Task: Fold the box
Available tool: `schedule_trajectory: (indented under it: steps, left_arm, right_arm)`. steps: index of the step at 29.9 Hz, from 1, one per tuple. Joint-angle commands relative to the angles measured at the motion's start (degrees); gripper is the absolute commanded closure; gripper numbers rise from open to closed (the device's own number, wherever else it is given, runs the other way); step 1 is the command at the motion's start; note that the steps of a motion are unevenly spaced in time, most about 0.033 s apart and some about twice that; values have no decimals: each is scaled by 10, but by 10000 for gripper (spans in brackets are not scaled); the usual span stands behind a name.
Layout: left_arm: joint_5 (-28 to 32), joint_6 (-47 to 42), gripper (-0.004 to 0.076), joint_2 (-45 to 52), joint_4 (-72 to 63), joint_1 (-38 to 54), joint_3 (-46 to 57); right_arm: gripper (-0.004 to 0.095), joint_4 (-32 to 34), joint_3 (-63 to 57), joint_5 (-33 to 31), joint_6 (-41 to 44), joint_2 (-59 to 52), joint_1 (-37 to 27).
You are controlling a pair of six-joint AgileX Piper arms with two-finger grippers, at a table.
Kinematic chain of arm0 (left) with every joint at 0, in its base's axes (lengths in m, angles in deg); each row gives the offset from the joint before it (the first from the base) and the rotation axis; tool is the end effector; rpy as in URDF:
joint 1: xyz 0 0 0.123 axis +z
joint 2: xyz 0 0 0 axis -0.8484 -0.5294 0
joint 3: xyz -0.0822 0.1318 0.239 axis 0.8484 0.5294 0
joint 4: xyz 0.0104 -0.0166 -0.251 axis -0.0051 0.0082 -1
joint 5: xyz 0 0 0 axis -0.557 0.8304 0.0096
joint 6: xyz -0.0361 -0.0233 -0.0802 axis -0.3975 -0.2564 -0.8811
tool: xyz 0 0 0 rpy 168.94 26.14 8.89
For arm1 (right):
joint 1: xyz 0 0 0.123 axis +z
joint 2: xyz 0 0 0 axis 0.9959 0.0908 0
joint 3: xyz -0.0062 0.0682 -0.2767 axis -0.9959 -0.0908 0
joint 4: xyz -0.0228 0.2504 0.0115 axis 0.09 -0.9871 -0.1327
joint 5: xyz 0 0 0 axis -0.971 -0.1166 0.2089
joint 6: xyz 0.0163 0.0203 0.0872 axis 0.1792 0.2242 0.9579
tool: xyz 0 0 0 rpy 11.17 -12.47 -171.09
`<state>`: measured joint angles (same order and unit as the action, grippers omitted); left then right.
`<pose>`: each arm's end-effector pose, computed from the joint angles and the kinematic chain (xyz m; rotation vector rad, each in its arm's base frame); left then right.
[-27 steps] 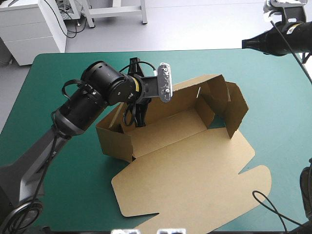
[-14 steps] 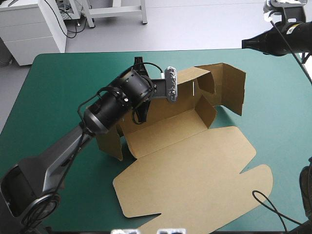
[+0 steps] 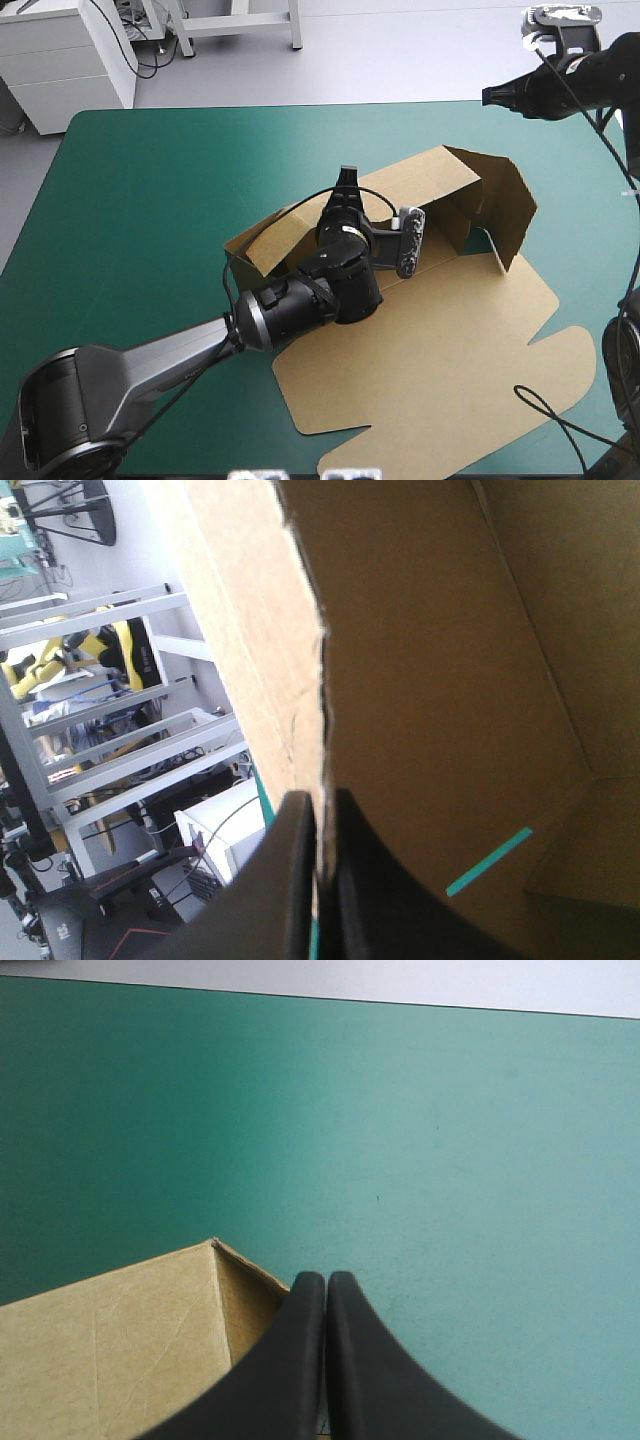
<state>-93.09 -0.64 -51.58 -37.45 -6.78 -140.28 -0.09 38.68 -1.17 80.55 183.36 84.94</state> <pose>0.2190 -0.3158 0.3537 1.7863 1.5102 0.8411 0.3607 0.0193 0.4696 -0.1751 2.3159 0.2073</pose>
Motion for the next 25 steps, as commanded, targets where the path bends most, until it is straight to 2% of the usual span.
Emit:
schedule_trajectory:
  steps: [1, 15, 25]
  left_arm:
    - [46, -46, 731, 22, 32, -13, 14]
    - [48, -64, 731, 18, 47, -13, 34]
    - [47, -64, 731, 18, 47, -13, 34]
  right_arm:
    - [912, 0, 16, 17, -7, -2, 0]
    - [912, -11, 16, 34, -35, 110, 0]
    - [912, -37, 62, 70, -48, 109, 0]
